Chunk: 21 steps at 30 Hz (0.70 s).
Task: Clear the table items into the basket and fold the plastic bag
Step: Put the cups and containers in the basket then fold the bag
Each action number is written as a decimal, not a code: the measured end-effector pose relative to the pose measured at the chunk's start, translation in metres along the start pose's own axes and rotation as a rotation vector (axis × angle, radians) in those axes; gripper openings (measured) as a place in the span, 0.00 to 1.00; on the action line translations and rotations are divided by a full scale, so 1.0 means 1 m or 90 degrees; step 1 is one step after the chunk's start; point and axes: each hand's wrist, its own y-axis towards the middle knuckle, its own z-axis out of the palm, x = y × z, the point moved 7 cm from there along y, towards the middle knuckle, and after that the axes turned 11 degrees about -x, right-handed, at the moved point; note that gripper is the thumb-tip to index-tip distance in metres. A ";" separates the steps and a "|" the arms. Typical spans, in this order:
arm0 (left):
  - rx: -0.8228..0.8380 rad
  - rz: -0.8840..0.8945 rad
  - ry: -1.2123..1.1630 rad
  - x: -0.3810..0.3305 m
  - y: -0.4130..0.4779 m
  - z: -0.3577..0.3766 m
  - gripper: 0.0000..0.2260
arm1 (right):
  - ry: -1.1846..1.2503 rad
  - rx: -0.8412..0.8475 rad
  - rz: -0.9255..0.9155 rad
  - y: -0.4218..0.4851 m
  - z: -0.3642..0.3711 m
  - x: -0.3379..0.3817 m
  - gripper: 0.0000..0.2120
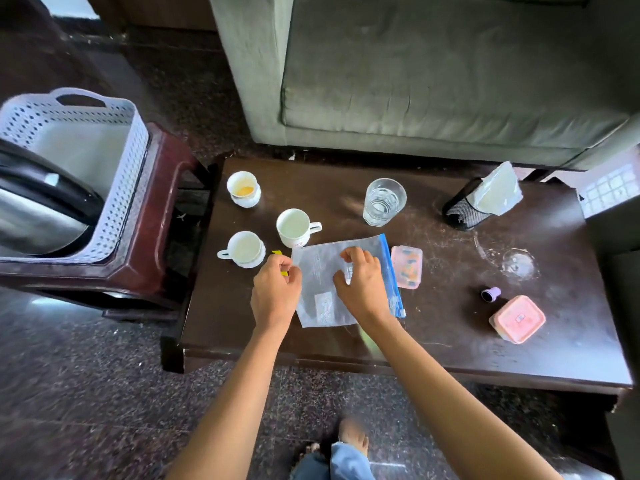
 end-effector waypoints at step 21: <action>-0.080 -0.020 -0.066 0.075 0.154 -0.074 0.07 | -0.002 0.006 -0.118 0.121 0.147 0.162 0.24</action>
